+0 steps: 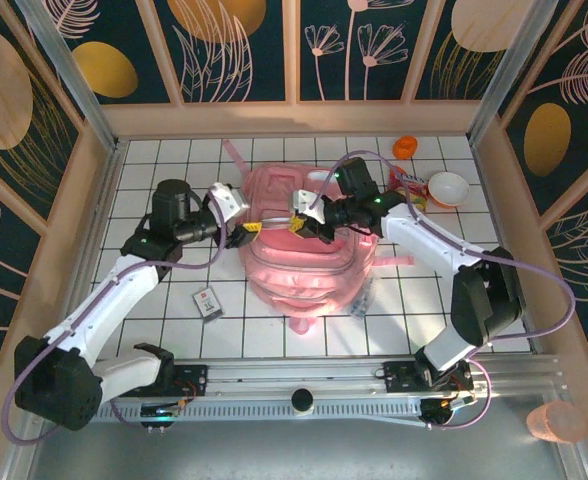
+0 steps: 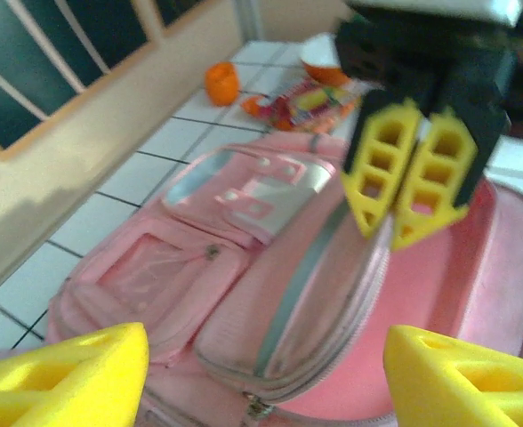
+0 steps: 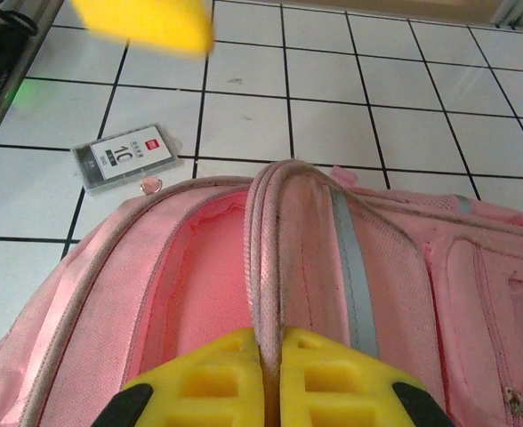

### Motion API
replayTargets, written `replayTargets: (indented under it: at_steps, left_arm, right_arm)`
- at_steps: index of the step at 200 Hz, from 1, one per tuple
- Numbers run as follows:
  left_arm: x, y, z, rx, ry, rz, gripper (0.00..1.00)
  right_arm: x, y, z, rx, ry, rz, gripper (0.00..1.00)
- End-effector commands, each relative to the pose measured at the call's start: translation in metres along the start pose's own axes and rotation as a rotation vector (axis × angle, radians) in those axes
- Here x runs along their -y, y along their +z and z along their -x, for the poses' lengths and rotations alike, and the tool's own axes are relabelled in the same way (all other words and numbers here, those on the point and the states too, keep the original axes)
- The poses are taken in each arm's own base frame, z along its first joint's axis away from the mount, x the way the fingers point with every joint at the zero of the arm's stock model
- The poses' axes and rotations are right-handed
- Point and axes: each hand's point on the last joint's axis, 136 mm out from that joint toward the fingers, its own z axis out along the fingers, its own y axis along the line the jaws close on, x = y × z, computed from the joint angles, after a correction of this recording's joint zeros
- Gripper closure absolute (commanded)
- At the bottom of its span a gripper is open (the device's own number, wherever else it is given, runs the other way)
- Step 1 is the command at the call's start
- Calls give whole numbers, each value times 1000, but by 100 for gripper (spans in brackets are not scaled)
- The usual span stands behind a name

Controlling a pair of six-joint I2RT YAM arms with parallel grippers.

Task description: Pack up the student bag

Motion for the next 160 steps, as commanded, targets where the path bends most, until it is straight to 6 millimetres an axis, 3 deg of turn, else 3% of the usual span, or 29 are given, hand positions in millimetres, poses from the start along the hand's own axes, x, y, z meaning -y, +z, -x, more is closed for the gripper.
replayTargets:
  at_steps: [1,23,47,68,90,109,137,160]
  left_arm:
    - [22,15,-10,-39,160,-107,30]
    - [25,30,-8,-35,196,-105,31]
    - [24,40,2,4,212,-94,43]
    - [19,47,6,21,224,-63,70]
    - [-2,44,9,2,179,56,99]
    - [-24,32,6,-47,125,199,100]
    - [-45,9,-3,-93,46,374,100]
    - [-54,-2,1,-68,-36,452,100]
  right_arm:
    - [-3,-1,37,99,-117,41,100]
    - [-7,0,42,108,-128,55,100]
    - [-9,-2,45,112,-124,59,100]
    - [-8,-7,50,114,-89,36,95]
    - [0,-17,52,101,7,-48,70]
    - [9,-35,53,125,163,-162,58]
    - [9,-66,52,196,393,-293,51]
    - [18,-90,28,188,675,-489,49]
